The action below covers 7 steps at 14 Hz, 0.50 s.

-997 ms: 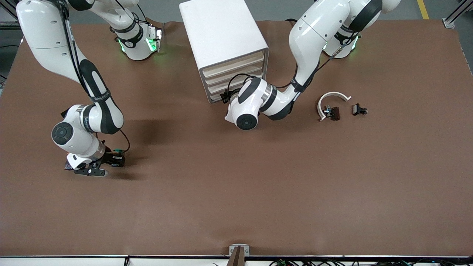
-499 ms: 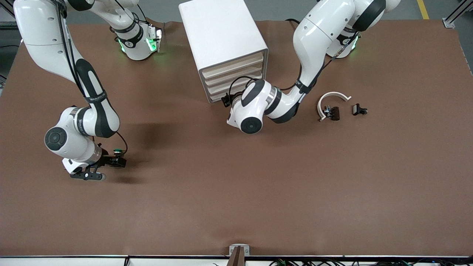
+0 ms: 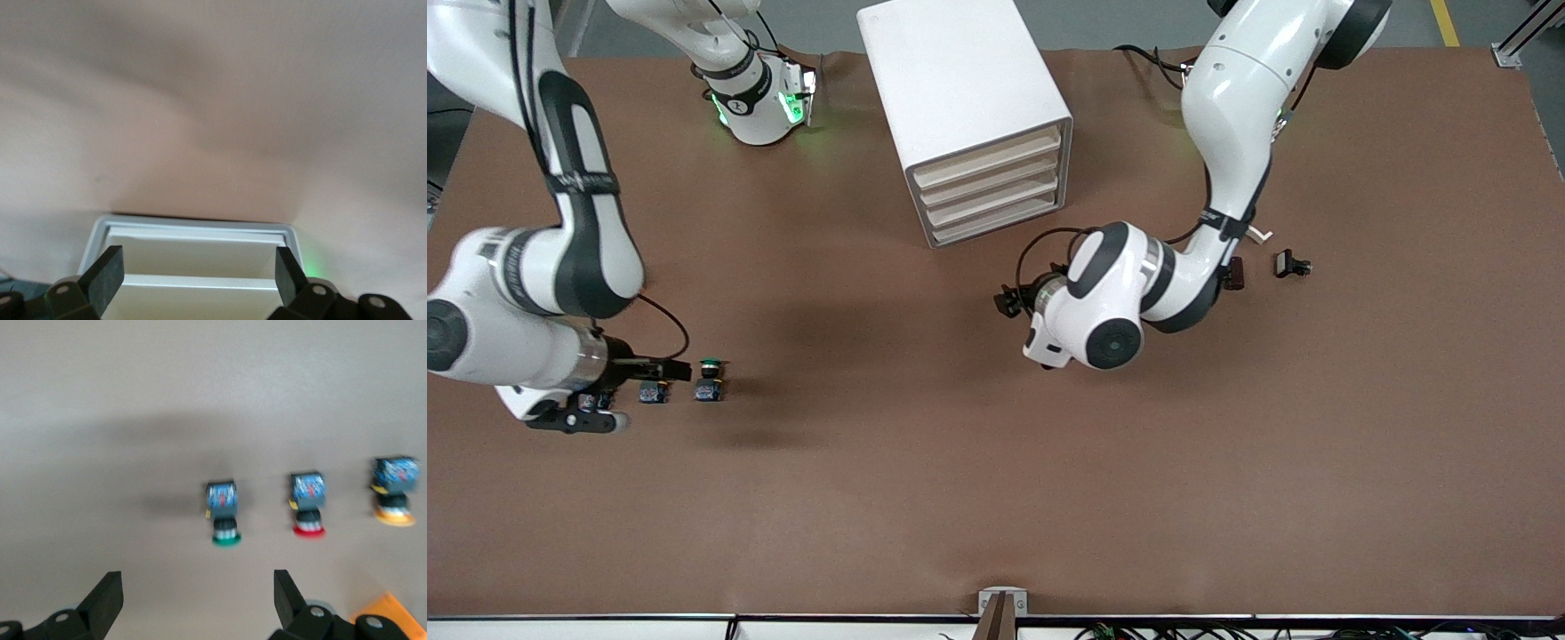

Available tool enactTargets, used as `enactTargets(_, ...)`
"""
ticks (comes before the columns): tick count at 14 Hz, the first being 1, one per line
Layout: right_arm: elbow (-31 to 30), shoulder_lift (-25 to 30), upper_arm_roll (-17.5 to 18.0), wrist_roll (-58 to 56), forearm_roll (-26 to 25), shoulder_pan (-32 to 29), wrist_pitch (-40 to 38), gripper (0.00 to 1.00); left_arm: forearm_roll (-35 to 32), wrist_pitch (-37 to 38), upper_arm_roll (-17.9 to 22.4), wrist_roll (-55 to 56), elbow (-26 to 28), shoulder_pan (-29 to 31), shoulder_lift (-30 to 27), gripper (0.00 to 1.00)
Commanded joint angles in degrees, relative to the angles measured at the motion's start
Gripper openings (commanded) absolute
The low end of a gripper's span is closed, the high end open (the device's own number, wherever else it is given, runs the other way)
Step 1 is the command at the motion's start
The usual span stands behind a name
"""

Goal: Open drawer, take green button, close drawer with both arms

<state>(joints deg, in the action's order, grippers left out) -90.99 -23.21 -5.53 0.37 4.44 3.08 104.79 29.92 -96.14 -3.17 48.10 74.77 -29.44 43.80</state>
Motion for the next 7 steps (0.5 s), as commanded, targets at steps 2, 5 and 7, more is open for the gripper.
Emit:
enactTargets(2, 8.36, 1.41, -0.18, 0.68, -0.48, -1.06, -13.26, 1.0, -7.2, 1.66, 1.15, -8.0, 0.55, 4.21, -8.97, 1.0)
enactTargets(5, 11.71, 4.48, -1.67, 0.16, -1.71, -1.15, -18.47, 1.0, -15.67, 6.64, 1.06, -14.76, 0.9, 7.63, -13.55, 1.0)
enactTargets(7, 13.64, 5.63, -1.76, 0.16, -3.29, -1.06, -20.93, 1.0, -15.51, 9.46, 0.88, -21.69, 0.9, 12.89, -15.66, 1.0)
